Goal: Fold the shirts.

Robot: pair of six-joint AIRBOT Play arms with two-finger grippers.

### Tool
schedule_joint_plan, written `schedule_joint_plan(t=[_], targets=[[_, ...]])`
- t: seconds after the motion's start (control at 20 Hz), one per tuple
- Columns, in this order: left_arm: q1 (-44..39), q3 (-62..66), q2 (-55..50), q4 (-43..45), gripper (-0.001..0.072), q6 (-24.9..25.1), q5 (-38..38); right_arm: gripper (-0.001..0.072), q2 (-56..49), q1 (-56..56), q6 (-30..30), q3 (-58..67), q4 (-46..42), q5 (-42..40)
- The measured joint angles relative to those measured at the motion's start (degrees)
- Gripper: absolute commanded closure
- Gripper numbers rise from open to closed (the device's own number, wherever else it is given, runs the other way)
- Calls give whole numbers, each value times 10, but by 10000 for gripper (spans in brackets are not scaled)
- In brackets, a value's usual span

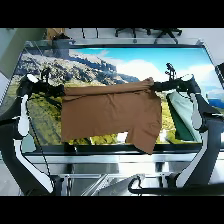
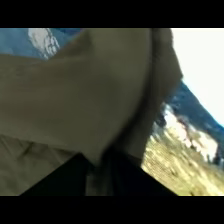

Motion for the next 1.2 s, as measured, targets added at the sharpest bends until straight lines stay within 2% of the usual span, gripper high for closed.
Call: schedule_joint_plan(t=[0.05, 0.15, 0.2, 0.35, 0.4, 0.6, 0.75, 0.9, 1.2], targets=[[0, 3, 0, 0, 10, 0, -10, 393, 3, 0, 0, 0, 0, 0], [2, 26, 0, 0, 56, -9, -46, 379, 20, -2, 1, 0, -3, 7], [4, 42, 1, 4, 56, -18, -74, 298, 34, -5, 9, 0, -11, 14], [18, 72, 25, 25, 56, -47, -153, 303, 90, -21, 55, 0, -64, 45], [23, 64, 38, 28, 56, -54, -176, 338, 108, -29, 69, -1, -77, 64], [37, -76, 130, 36, 56, -68, -212, 347, 162, -65, 115, -23, -106, 163], [40, -255, 223, 37, 56, -70, -179, 347, 202, -95, 137, -83, -116, 211], [42, -419, 305, 37, 56, -67, -113, 346, 247, -125, 141, -162, -120, 227], [42, -582, 377, 11, 59, -56, -6, 346, 311, -167, 138, -279, -122, 235]])
